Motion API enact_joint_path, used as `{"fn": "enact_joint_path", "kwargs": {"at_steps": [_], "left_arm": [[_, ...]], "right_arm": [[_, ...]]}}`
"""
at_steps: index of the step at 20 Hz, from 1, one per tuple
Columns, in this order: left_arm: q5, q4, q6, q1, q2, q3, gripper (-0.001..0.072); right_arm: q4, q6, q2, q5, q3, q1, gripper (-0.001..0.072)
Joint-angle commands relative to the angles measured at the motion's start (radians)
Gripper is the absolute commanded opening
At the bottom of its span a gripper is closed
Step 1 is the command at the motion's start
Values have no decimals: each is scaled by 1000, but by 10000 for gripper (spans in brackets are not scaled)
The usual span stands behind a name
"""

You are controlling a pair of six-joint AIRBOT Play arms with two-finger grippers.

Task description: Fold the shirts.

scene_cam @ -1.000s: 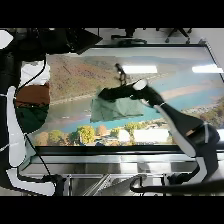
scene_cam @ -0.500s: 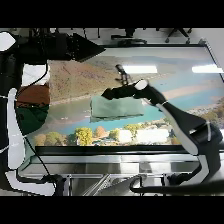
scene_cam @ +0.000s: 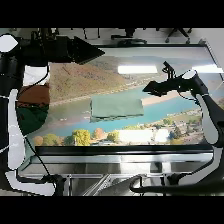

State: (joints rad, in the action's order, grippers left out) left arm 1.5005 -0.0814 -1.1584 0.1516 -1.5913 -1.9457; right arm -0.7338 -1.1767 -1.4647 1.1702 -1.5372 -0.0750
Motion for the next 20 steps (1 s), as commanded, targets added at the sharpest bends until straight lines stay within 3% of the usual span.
{"fn": "enact_joint_path", "kwargs": {"at_steps": [1,6,8,10,11,15,20], "left_arm": [[2,-2,-2,2,1,0,18],[17,-2,-2,2,0,1,18],[19,-2,-2,2,1,1,18],[19,-2,-2,2,0,1,18],[19,-2,-2,2,0,1,18],[30,-2,-2,2,1,1,18],[73,-2,-2,2,1,1,18]], "right_arm": [[-26,2,-70,49,2,1,529],[-10,19,-161,50,2,74,513],[31,67,-169,43,2,99,339],[65,71,-169,24,-1,102,315],[85,90,-168,23,-3,97,13],[109,107,-129,-5,-11,12,13],[98,35,-34,-18,-11,-292,13]]}}
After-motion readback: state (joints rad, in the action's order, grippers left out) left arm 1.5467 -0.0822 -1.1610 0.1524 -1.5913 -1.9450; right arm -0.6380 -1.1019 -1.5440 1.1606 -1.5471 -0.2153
